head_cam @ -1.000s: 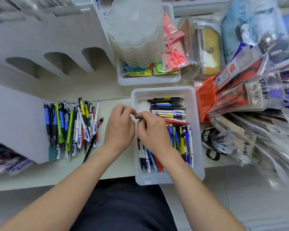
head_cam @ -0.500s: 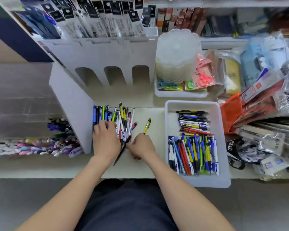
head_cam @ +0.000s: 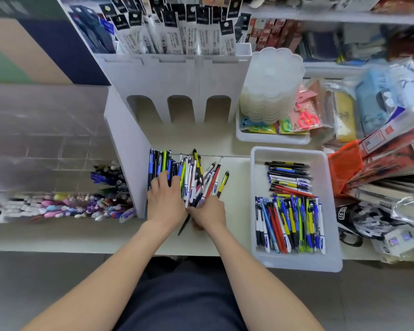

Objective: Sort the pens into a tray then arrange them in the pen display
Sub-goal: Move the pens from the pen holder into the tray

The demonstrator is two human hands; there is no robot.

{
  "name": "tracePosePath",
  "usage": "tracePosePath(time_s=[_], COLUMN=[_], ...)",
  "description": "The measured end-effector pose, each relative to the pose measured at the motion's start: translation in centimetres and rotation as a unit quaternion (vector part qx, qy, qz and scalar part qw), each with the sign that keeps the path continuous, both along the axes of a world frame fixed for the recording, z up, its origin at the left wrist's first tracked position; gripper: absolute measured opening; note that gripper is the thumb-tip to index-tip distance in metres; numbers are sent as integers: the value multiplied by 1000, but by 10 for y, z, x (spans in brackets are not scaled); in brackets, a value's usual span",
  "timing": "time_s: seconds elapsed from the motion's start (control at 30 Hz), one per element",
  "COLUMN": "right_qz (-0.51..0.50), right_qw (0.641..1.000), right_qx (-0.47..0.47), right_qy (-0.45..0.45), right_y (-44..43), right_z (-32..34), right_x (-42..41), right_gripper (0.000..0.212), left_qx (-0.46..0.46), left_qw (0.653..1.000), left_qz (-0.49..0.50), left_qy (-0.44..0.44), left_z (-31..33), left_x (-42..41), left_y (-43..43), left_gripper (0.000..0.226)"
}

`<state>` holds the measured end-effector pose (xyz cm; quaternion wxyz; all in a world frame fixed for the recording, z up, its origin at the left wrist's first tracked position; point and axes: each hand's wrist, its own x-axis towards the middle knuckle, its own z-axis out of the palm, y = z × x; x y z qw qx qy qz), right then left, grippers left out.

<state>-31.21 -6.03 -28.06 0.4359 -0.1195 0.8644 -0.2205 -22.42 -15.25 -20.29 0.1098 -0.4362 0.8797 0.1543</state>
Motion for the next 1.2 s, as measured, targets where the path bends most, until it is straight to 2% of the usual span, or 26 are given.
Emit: tracePosePath(time_s=[0.13,0.27,0.4,0.47,0.57,0.6,0.63,0.7,0.77,1.0,1.13,1.2], right_qz=[15,23,-4,-7,-28,-44,-60,-68,-44,-19,13,35], right_qw=[999,1000,1000,999,997,995,992,987,985,989,985,979], right_qx=[16,-8,4,16,19,10,4,-1,6,7,33,37], right_qy=[31,9,11,32,73,93,112,148,167,146,168,196], right_y=[0,3,17,19,18,16,15,9,4,5,15,23], right_z=[19,45,48,43,37,36,35,32,27,24,23,19], right_x=[-2,-18,-39,-40,-35,-33,-32,-31,-32,-36,-35,-36], right_gripper=[43,22,28,32,30,32,41,62,69,48,47,40], left_qx=[30,27,5,-15,-29,-19,-5,16,21,51,95,123], left_qw=[999,998,998,998,995,994,994,989,980,969,977,980], left_qz=[-15,-34,-58,-63,-96,-107,-113,-135,-168,-169,-120,-94], left_qy=[-27,-44,-36,-11,10,4,-9,-60,-105,-172,-148,-127], left_z=[-1,0,-1,-2,-3,0,1,1,0,-19,-25,-26], left_x=[0,-2,-4,-5,-7,-8,-9,-12,-17,-21,-15,-12], left_y=[-5,-8,-7,-8,-8,-8,-7,-2,6,25,29,29], left_gripper=[65,59,55,46,21,11,13,30,33,15,11,19])
